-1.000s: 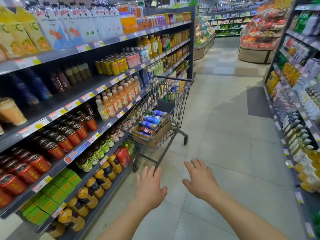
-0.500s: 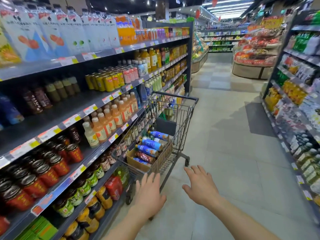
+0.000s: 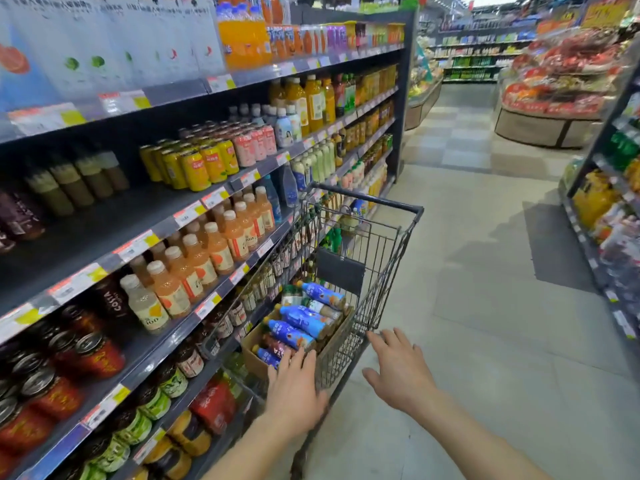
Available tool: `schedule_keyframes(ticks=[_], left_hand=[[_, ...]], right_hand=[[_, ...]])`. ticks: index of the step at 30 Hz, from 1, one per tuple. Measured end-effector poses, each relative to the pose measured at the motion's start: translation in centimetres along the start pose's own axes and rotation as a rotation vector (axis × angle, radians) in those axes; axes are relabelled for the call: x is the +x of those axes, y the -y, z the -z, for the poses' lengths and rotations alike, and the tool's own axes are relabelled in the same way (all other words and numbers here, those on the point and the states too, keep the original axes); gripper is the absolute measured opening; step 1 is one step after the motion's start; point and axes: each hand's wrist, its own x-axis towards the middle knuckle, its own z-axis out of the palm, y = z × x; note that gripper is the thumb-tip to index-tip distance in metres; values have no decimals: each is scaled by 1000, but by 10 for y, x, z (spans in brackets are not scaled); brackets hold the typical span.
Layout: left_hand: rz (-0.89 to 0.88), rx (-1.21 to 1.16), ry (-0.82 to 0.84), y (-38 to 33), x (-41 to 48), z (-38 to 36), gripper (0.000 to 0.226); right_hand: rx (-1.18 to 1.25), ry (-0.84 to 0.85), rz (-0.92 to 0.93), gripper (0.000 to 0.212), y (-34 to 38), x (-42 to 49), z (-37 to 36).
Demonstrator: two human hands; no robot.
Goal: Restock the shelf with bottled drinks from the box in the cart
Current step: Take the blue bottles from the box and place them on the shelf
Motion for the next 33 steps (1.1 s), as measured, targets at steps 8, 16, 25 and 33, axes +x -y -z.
schedule_keyframes(ticks=[8,16,25,33], left_hand=[[181,-67,27,-16,102,6,76],[337,-114,50,1,162,0,76],[457,-218,41,46,227,-24,75],[502,-226,97,77,268,-33,82]], right_hand=[[-9,104,161,67,-36,138,7],[-16,175,300,68,-34,222,3],[-68,234,319,65,-14,309,-29],[-108,337,300,66,-1,371,-58]])
